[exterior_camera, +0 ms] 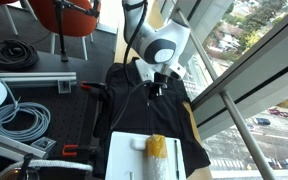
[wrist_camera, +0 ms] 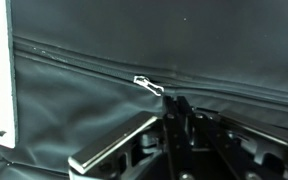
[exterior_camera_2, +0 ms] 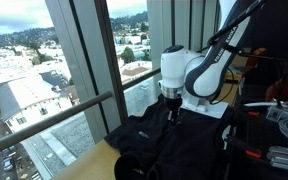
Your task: Close the zipper on the black jacket.
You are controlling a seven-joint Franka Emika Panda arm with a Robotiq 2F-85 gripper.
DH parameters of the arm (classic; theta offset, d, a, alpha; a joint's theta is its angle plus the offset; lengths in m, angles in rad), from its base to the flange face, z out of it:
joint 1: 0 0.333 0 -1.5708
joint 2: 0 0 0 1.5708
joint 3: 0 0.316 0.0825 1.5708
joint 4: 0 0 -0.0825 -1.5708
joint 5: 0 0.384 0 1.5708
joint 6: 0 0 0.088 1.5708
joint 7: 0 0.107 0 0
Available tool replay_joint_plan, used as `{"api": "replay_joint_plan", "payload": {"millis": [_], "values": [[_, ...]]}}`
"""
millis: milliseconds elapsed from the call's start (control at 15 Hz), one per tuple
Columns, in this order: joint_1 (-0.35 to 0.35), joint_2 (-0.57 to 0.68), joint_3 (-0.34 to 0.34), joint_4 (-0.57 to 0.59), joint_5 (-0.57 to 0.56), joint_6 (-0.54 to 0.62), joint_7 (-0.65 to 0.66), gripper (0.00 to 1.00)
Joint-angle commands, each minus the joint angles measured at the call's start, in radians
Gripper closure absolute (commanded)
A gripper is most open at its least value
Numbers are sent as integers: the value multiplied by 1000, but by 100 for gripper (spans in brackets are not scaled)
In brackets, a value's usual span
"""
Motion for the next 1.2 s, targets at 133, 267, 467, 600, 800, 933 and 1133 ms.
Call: {"api": "replay_joint_plan", "payload": {"millis": [133,267,467,600,800,933,1133], "values": [[41,-20,29,15,-10,-23,50,98],[61,-4,33,29,-9,-24,70,98],[94,17,30,58,-12,-27,104,98],[111,34,29,91,-13,-34,119,98],[131,51,32,132,-13,-46,134,98],[143,60,35,154,-13,-56,140,98],[161,68,39,176,-18,-77,151,98]]}}
